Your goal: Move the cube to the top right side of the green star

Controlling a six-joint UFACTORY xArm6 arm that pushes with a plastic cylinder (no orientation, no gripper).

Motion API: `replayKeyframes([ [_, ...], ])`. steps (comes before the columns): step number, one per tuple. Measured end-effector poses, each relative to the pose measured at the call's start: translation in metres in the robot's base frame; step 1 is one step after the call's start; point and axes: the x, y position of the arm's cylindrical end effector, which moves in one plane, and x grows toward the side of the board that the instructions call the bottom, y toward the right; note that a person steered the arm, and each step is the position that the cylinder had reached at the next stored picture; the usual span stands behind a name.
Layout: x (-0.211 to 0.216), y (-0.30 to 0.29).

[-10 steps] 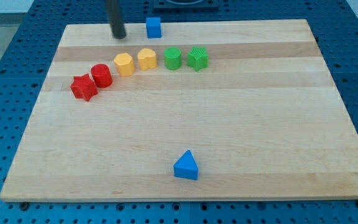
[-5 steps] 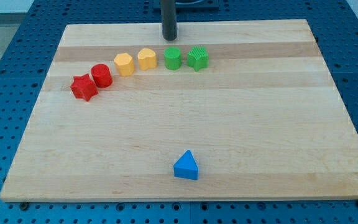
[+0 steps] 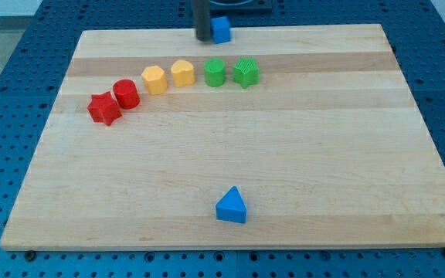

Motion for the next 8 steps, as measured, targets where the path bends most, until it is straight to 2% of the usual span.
replayKeyframes([
  [3, 0.006, 0.003],
  [4, -0.018, 0.002],
  [6, -0.018, 0.015],
  [7, -0.011, 0.083],
  [8, 0.036, 0.093],
])
